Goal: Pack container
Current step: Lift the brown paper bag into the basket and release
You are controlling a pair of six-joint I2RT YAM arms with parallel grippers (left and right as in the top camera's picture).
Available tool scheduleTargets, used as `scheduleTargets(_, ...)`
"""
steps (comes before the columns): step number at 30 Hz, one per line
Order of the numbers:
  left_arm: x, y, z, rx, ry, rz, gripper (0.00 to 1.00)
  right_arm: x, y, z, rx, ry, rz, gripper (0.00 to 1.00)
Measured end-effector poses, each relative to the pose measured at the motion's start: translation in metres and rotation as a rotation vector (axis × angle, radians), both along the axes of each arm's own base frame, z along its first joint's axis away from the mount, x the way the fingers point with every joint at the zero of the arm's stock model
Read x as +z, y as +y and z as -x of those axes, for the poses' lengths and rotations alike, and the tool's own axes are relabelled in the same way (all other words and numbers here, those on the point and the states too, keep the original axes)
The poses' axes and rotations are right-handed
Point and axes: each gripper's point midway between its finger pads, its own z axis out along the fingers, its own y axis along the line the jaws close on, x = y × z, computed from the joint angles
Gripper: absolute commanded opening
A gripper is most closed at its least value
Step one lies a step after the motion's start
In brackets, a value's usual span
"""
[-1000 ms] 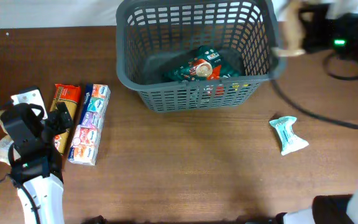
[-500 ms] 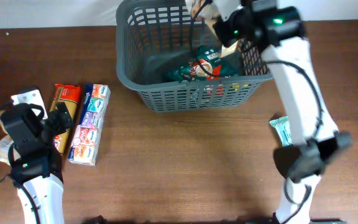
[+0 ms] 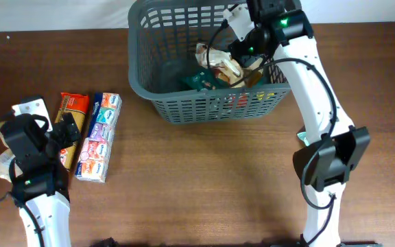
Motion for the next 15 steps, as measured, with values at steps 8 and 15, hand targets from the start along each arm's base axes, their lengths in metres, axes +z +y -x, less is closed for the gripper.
scheduleTargets(8,0.0,0.0,0.0,0.0,0.0,0.0,0.99,0.114,-0.038,0.035,-0.173,-0.209,-0.018,0.61)
scheduleTargets(15,0.0,0.0,0.0,0.0,0.0,0.0,0.99,0.23,-0.168,0.098,-0.538,-0.479,-0.109,0.66)
